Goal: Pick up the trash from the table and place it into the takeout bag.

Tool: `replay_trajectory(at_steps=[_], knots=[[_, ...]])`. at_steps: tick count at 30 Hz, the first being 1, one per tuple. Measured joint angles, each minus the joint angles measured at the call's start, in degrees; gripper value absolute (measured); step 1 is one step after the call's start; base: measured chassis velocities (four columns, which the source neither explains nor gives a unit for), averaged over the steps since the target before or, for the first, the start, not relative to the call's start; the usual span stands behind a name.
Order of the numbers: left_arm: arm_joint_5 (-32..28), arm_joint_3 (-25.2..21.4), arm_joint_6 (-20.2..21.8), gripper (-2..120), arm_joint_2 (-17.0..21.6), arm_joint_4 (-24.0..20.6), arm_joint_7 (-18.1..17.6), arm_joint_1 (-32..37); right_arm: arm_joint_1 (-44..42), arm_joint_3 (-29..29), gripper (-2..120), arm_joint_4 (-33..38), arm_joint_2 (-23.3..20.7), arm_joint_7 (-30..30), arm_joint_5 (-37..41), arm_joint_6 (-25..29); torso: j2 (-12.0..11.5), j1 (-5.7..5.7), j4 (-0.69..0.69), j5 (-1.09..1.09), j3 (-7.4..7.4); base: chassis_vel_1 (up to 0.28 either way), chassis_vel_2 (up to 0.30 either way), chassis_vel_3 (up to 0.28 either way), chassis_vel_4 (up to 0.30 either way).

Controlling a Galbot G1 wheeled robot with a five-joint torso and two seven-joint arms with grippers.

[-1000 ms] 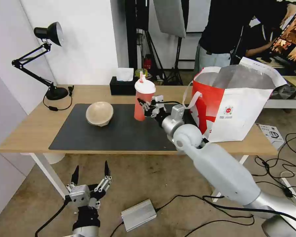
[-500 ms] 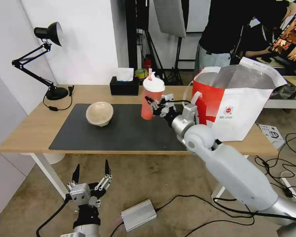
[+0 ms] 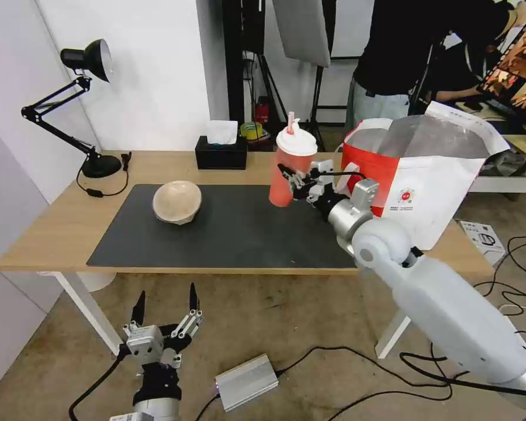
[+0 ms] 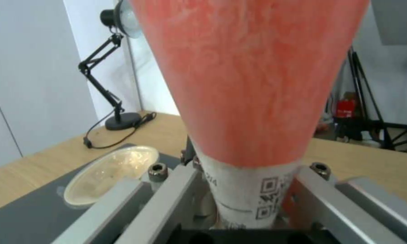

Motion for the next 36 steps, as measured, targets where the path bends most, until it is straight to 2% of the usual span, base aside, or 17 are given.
replay_trajectory(at_steps=[14,25,36], knots=[[0.3,1.1,0.6,100,-0.5,0.7,0.1,-1.1,2.0,3.6,5,4.4,-7.4,1.2,5.5,-0.8,0.0,0.00,0.00,0.00,0.00,0.000,0.000,0.000,0.000],[0.5,1.1,-0.6,100,-0.3,1.5,0.1,-1.0,2.6,5.8,5,4.7,-9.3,0.9,7.1,-0.8,0.0,0.00,0.00,0.00,0.00,0.000,0.000,0.000,0.000],[0.6,1.1,-1.5,100,-0.2,2.5,0.1,-1.1,7.6,5.9,5,4.4,-13.0,1.1,11.2,-1.1,0.0,0.00,0.00,0.00,0.00,0.000,0.000,0.000,0.000]])
